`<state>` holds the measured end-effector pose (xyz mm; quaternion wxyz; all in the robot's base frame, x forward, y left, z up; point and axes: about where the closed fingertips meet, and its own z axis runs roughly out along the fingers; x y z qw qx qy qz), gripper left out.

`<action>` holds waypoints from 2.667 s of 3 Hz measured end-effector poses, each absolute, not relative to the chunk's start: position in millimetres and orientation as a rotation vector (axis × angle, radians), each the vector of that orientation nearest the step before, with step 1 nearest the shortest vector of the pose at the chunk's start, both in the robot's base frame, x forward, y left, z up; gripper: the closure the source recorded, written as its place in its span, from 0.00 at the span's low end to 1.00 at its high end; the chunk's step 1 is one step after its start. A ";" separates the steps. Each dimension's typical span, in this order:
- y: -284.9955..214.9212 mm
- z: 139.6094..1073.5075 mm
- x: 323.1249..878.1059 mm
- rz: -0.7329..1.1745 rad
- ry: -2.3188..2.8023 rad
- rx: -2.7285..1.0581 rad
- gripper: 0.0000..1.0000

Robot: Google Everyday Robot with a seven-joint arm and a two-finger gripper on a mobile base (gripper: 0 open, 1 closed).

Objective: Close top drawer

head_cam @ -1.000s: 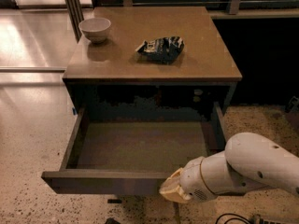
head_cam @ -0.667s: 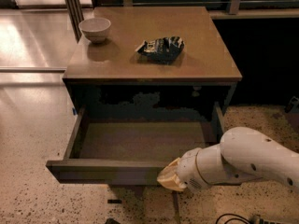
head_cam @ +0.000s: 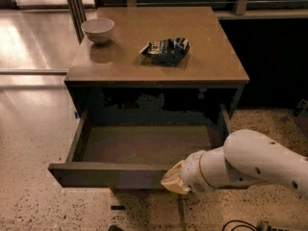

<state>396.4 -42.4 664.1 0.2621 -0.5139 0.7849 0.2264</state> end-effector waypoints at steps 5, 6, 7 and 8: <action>-37.7 657.3 464.7 0.533 2.082 -1.326 1.00; -34.0 654.4 476.9 0.526 2.072 -1.316 1.00; -31.5 645.1 506.4 0.456 2.099 -1.229 1.00; -31.5 645.1 506.4 0.456 2.099 -1.229 1.00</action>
Offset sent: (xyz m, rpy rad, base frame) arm 0.1039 -0.0105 -0.0178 0.0469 -0.0687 -0.1256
